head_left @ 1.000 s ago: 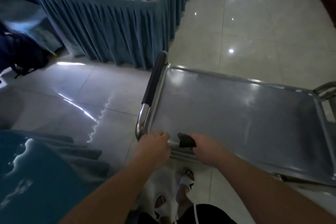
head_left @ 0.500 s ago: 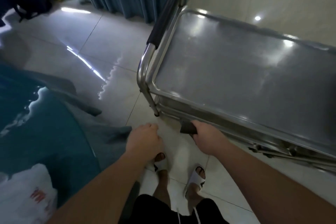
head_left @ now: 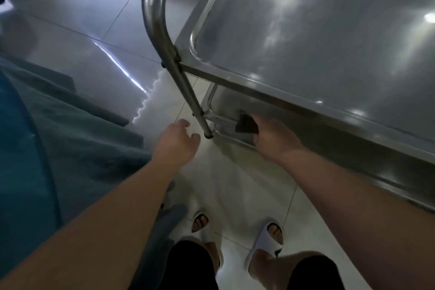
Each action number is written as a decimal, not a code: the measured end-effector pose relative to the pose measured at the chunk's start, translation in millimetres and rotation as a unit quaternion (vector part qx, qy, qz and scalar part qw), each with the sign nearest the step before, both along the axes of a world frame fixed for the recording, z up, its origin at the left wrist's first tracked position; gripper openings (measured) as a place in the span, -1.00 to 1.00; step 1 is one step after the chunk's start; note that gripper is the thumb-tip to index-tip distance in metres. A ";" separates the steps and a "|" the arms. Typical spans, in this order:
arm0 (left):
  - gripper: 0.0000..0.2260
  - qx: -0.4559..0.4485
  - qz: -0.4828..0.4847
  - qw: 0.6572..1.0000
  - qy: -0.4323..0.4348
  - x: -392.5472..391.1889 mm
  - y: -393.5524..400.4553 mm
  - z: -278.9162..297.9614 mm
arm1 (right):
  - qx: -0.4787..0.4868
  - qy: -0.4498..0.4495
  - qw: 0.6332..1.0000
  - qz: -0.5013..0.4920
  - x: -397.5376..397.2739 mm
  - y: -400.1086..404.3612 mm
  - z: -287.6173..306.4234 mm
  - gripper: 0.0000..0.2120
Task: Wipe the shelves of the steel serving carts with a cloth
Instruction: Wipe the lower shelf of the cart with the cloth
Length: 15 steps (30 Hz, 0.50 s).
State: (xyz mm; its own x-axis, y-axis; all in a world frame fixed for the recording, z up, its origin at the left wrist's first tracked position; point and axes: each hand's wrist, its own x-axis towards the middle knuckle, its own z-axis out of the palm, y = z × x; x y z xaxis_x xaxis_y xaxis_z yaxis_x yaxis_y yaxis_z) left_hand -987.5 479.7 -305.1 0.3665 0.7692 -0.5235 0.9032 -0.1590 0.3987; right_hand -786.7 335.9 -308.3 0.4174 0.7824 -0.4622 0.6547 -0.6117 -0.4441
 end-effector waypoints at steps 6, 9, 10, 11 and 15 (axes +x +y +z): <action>-0.37 0.061 0.050 0.987 -0.143 19.6 46.6 -77.2 | 0.094 -0.099 0.991 -0.004 23.2 60.9 -58.9 -0.59; -0.57 0.064 0.055 0.964 -0.253 30.8 60.0 -96.4 | 0.141 -0.159 0.977 -0.019 33.8 94.6 -80.1 -0.65; -0.63 0.065 0.061 0.953 -0.291 34.4 62.4 -100.9 | 0.153 -0.179 0.972 -0.021 35.2 106.1 -86.5 -0.64; -0.68 0.071 0.068 0.940 -0.327 38.5 64.5 -105.7 | 0.163 -0.193 0.967 -0.022 35.9 117.6 -92.4 -0.62; -0.75 0.106 0.129 0.885 -0.434 60.1 69.4 -120.9 | 0.169 -0.171 0.971 -0.012 30.4 159.9 -119.5 -0.68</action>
State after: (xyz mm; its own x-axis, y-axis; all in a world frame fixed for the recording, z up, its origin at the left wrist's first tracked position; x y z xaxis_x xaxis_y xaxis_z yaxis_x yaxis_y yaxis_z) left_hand -927.4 549.1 -425.9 0.3582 0.9330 0.0353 0.2878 -0.1463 0.9464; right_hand -756.3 495.8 -427.9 0.5207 0.8536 -0.0114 0.7872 -0.4853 -0.3805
